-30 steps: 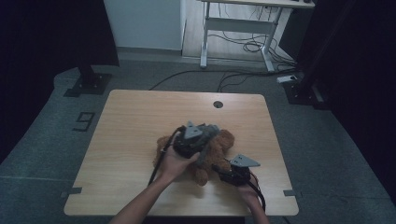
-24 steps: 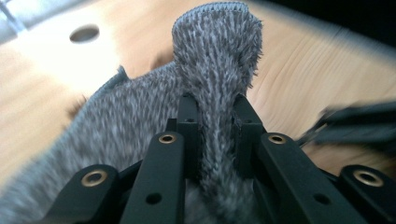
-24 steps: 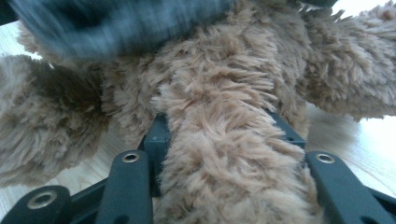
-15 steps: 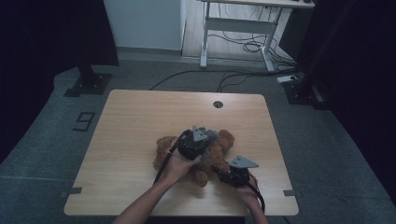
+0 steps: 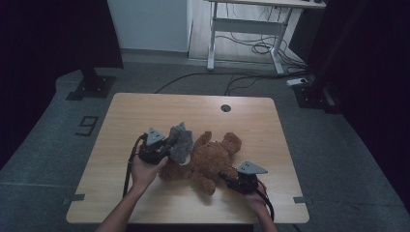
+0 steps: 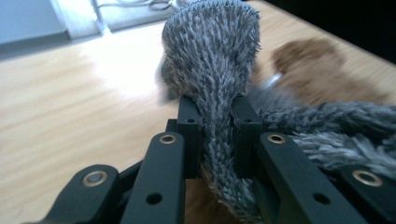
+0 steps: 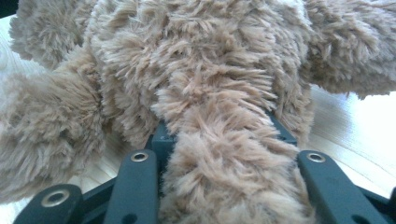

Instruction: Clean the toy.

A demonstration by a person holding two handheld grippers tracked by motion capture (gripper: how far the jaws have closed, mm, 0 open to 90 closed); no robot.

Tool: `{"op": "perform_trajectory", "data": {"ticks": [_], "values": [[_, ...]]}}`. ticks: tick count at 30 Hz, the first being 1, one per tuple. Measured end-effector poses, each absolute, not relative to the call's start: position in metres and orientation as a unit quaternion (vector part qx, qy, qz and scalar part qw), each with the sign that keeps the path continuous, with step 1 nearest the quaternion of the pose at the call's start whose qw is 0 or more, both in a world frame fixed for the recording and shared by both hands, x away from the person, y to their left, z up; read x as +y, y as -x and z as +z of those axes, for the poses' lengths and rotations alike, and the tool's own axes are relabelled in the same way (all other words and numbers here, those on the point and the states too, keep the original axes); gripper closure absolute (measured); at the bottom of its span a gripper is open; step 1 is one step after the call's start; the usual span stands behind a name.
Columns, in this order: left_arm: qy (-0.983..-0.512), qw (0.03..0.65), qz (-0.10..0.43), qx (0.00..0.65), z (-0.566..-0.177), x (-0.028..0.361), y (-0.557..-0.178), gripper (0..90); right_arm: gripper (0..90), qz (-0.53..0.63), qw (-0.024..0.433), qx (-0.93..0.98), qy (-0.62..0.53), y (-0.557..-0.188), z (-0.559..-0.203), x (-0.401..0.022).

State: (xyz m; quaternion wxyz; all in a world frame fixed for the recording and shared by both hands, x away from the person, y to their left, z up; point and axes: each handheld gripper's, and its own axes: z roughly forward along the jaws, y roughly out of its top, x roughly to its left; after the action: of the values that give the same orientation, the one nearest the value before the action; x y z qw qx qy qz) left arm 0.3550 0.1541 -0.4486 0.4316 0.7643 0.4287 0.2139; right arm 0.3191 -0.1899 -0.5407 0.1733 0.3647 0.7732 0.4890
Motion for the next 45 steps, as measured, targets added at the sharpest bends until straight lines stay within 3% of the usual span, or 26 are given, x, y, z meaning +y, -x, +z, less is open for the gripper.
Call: {"op": "perform_trajectory", "data": {"ticks": [7,13,19,25,30,35,45], "values": [[-0.763,0.405,0.202,0.461,-0.481,0.185,-0.353,78.2,58.0,0.492,0.171,0.771,-0.367,-0.32,-0.541,-0.19],[-0.753,0.433,0.215,0.447,-0.456,0.179,-0.348,78.3,58.0,0.494,0.168,0.769,-0.37,-0.321,-0.541,-0.191],[-0.779,0.472,0.204,0.36,-0.42,0.111,-0.333,78.3,57.9,0.494,0.168,0.768,-0.371,-0.321,-0.542,-0.191],[-0.817,0.483,0.131,0.285,-0.427,0.02,-0.326,78.2,57.9,0.494,0.17,0.768,-0.369,-0.321,-0.541,-0.191],[-0.848,0.432,0.149,0.269,-0.45,-0.019,-0.33,78.2,57.8,0.494,0.17,0.769,-0.368,-0.32,-0.541,-0.191],[-0.842,0.432,0.127,0.297,-0.47,-0.004,-0.34,78.4,57.7,0.491,0.171,0.772,-0.366,-0.32,-0.542,-0.19],[-0.824,0.426,0.19,0.322,-0.457,0.039,-0.338,78.3,57.7,0.493,0.172,0.77,-0.368,-0.32,-0.542,-0.19]]}}
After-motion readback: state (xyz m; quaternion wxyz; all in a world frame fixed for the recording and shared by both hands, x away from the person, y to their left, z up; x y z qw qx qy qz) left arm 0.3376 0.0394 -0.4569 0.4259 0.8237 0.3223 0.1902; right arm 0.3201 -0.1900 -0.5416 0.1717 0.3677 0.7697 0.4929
